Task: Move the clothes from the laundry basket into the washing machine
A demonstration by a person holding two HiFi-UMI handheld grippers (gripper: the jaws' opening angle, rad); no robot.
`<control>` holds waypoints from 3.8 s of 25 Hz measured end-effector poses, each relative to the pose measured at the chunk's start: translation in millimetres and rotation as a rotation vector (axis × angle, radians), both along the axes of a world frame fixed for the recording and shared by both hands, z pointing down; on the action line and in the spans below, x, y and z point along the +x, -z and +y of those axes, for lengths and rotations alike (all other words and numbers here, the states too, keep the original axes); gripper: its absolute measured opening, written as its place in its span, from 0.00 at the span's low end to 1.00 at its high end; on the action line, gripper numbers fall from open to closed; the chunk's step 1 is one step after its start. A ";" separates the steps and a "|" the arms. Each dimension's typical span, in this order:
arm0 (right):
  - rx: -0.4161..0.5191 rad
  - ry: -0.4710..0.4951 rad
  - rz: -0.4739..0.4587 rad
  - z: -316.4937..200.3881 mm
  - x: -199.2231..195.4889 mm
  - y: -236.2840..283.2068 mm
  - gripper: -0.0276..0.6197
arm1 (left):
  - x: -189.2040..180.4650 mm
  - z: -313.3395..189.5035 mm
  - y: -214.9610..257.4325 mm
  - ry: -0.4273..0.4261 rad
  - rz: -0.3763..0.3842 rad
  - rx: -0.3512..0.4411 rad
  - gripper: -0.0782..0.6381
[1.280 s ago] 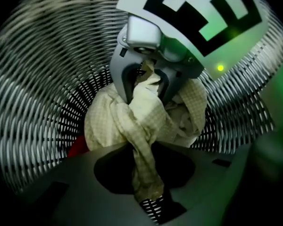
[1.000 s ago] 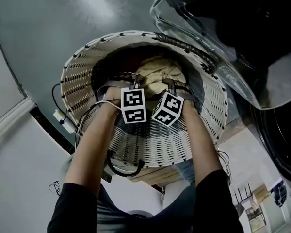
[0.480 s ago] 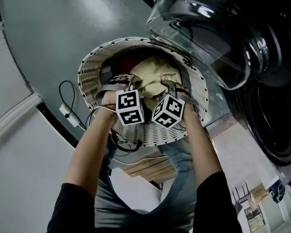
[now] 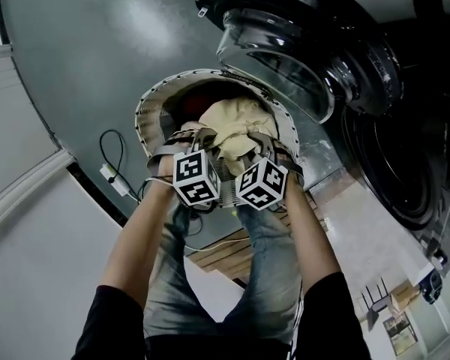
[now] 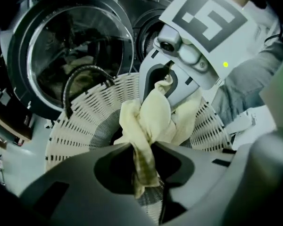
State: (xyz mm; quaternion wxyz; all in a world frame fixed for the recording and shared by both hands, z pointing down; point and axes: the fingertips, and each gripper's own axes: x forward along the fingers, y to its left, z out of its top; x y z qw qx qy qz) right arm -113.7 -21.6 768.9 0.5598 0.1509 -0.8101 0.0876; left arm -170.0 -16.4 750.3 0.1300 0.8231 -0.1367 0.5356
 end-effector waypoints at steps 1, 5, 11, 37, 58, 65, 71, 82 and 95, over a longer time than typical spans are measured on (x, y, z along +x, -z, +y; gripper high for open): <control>0.008 -0.016 -0.010 -1.4 -0.1 11.6 0.18 | -0.1 -1.4 10.8 0.008 0.007 0.007 0.27; 0.046 -0.052 -0.035 -7.8 -2.9 55.8 0.18 | -3.3 -7.7 51.6 0.044 0.034 0.034 0.27; 0.090 -0.119 -0.065 -12.5 -6.6 114.7 0.18 | -6.4 -11.7 110.1 0.036 0.060 0.077 0.27; 0.405 -0.494 -0.160 -23.5 8.7 351.0 0.17 | 6.3 -32.0 337.2 -0.096 0.266 0.305 0.27; 0.677 -0.744 -0.114 32.8 216.0 497.6 0.17 | 215.5 14.0 478.2 -0.379 0.394 0.471 0.27; 0.745 -0.788 -0.098 56.8 289.1 540.5 0.17 | 288.7 38.0 519.1 -0.450 0.424 0.527 0.27; 0.809 -0.800 -0.075 71.2 339.4 575.4 0.17 | 339.9 51.7 551.4 -0.472 0.460 0.572 0.27; 0.834 -0.856 -0.030 77.6 362.9 593.8 0.17 | 363.3 58.8 567.1 -0.514 0.506 0.563 0.27; 0.841 -0.908 0.057 69.4 357.2 585.4 0.17 | 357.2 49.8 557.7 -0.597 0.552 0.543 0.27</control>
